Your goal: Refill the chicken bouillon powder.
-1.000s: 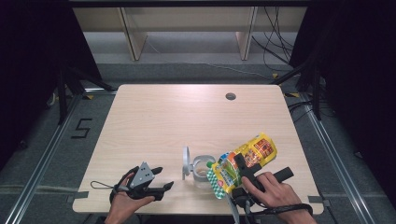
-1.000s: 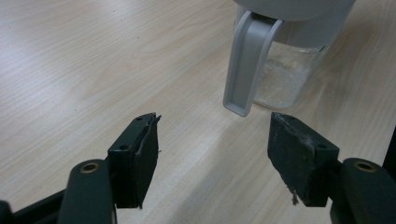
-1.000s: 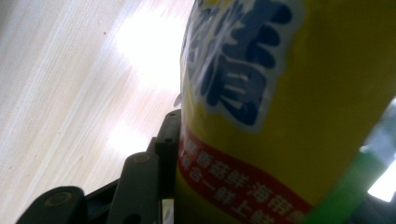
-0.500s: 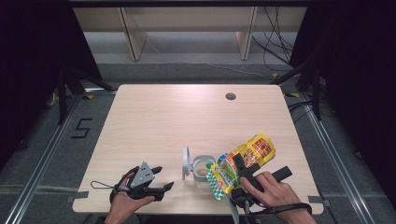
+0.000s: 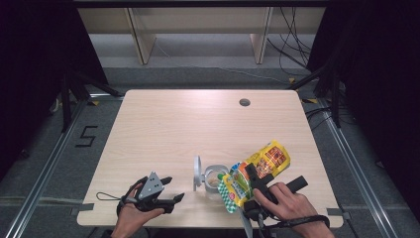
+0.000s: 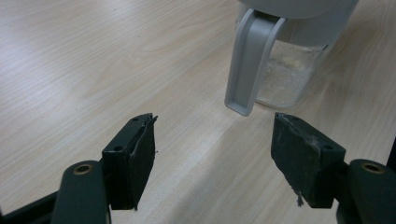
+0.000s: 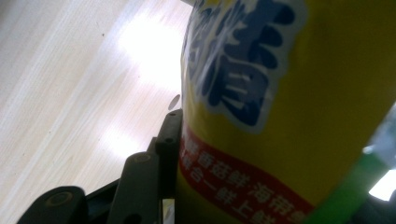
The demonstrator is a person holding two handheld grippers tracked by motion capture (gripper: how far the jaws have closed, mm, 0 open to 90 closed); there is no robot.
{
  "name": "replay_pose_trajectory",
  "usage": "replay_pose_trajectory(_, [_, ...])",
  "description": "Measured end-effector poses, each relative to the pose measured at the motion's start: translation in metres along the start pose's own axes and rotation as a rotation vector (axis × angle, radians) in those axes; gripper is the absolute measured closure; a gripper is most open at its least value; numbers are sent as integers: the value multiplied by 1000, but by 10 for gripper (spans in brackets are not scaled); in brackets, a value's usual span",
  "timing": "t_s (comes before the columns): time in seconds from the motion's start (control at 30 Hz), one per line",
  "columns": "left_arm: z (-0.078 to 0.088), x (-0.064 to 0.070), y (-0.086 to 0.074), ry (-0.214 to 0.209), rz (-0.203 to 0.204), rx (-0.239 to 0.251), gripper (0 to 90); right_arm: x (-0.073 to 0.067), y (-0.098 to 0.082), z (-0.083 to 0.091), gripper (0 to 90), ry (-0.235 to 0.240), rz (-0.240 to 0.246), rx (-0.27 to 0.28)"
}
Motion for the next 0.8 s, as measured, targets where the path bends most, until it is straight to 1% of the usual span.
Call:
replay_pose_trajectory(0.03, [0,0,0,0,1,0,303,2,0,-1,597,-3,28,10])
replay_pose_trajectory(0.07, [0,-1,0,1,-7,0,303,0,0,-1,597,-1,-1,3])
replay_pose_trajectory(0.1, [0,-1,0,4,-7,0,303,0,1,-1,597,-1,-2,4])
replay_pose_trajectory(0.13, [1,0,0,1,-4,0,303,2,0,-2,597,-3,30,14])
replay_pose_trajectory(0.17, [1,0,0,5,-1,-3,303,2,1,-2,597,-3,32,15])
replay_pose_trajectory(0.2, [1,0,0,4,4,0,303,0,0,-1,597,0,6,5])
replay_pose_trajectory(0.23, [1,0,0,-2,6,1,303,0,0,-1,597,-3,1,2])
replay_pose_trajectory(0.27, [1,0,0,-4,8,0,303,2,0,-2,598,-5,34,9])
replay_pose_trajectory(0.4, [1,0,0,3,-2,-1,304,2,0,-2,598,-8,31,6])
replay_pose_trajectory(0.43, [0,0,0,-2,3,1,303,1,0,-2,599,19,33,6])
replay_pose_trajectory(0.47, [1,0,0,5,-3,-4,303,2,0,-2,600,5,31,1])
replay_pose_trajectory(0.5, [0,1,1,3,16,8,304,2,1,-2,600,6,32,4])
replay_pose_trajectory(0.53, [1,0,0,5,0,-6,304,2,1,-3,601,5,31,5])
replay_pose_trajectory(0.57, [1,0,1,-2,8,1,303,2,1,-3,601,0,33,6])
replay_pose_trajectory(0.63, [1,1,1,2,10,3,304,2,1,-3,601,5,30,3])
replay_pose_trajectory(0.7, [1,0,1,-4,2,1,304,2,1,-3,601,2,35,3])
replay_pose_trajectory(0.73, [1,0,1,-4,9,1,303,3,1,-3,601,1,39,3])
replay_pose_trajectory(0.77, [1,-1,0,3,-6,-9,304,3,1,-3,601,2,41,2])
replay_pose_trajectory(0.8, [1,-1,1,1,-12,6,304,3,2,-3,601,1,43,2])
Point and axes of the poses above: each handheld gripper's, and its own axes: z roughly backward along the jaws, y roughly out of its top, x roughly to its right, the point moved 8 cm from there along -z, roughly forward along the jaws, and after that the axes turned 5 degrees about x, right-handed, at the moved point
